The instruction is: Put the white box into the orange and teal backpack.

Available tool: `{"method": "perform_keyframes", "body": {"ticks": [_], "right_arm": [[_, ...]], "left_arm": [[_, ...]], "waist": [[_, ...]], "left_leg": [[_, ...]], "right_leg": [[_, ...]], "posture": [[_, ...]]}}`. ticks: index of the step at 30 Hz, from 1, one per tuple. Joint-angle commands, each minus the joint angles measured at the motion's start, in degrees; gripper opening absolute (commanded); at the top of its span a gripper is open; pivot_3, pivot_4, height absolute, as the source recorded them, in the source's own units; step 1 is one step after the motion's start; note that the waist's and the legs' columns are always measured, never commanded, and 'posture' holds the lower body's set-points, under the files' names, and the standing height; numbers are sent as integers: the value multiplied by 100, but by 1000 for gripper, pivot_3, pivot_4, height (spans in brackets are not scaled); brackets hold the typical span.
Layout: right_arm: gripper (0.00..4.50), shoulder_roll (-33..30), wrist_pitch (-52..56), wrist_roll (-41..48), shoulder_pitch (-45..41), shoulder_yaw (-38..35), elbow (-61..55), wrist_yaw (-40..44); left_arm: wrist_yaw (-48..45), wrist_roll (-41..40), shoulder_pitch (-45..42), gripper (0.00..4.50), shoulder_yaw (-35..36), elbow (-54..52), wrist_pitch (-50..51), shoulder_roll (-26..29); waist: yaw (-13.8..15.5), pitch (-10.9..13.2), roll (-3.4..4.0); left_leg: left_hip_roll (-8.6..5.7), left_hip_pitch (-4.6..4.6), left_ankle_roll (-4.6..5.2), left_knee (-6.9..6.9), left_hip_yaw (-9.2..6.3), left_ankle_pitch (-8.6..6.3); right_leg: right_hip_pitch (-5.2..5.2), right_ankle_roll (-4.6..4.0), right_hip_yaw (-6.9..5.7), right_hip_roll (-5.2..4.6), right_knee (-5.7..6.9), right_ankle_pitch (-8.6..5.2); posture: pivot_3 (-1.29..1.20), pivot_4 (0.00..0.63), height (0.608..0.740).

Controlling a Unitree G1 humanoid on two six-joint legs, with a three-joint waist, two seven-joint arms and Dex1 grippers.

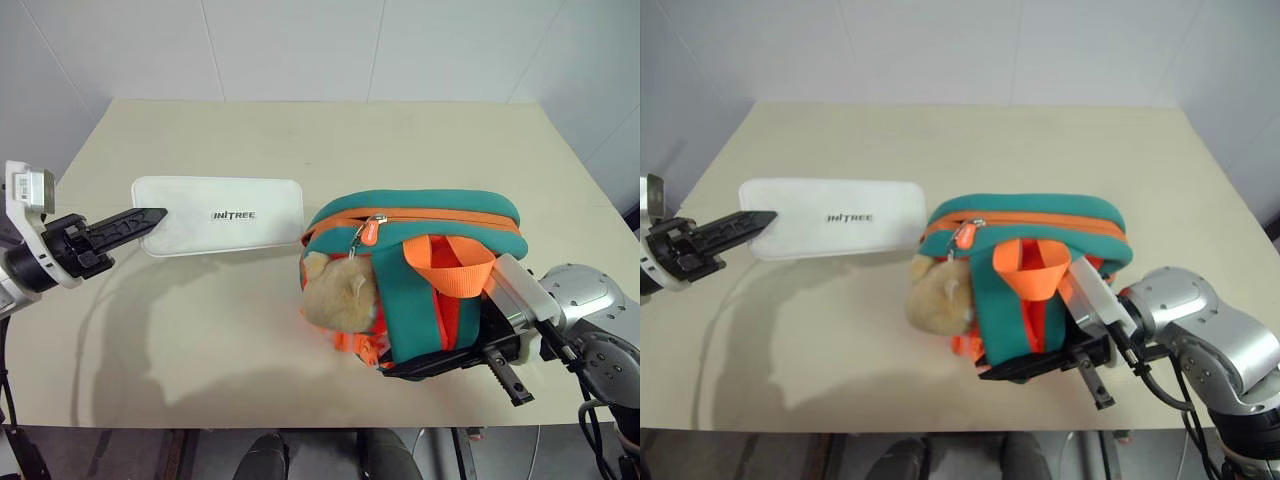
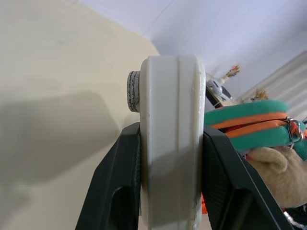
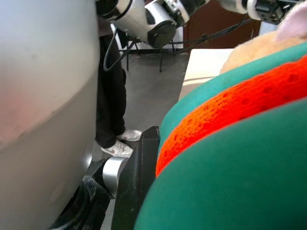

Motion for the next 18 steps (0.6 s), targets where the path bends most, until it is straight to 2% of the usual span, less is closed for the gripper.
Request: {"method": "perform_keyframes", "body": {"ticks": [1, 10, 18], "right_arm": [[501, 31, -174, -68, -62, 35, 52, 104], [501, 73, -263, -245, -260, 108, 604, 226], [501, 144, -367, -422, -433, 264, 857, 364]], "left_arm": [[-392, 72, 152, 1301, 462, -474, -486, 262], [-1437, 846, 732, 1301, 1054, -1141, -2278, 283], [-1843, 632, 782, 1300, 1161, -1510, -2548, 398]], "waist": [[0, 0, 0], [17, 1, 1], [4, 1, 1]], "left_leg": [[0, 0, 0, 1, 1, 0], [2, 0, -2, -1, 7, -1], [3, 0, 1, 4, 8, -3]], "right_leg": [[0, 0, 1, -1, -1, 0], [2, -1, 1, -1, -8, 0], [3, -1, 1, 0, -4, 0]], "posture": [[0, 150, 740], [0, 150, 740], [0, 150, 740]]}}
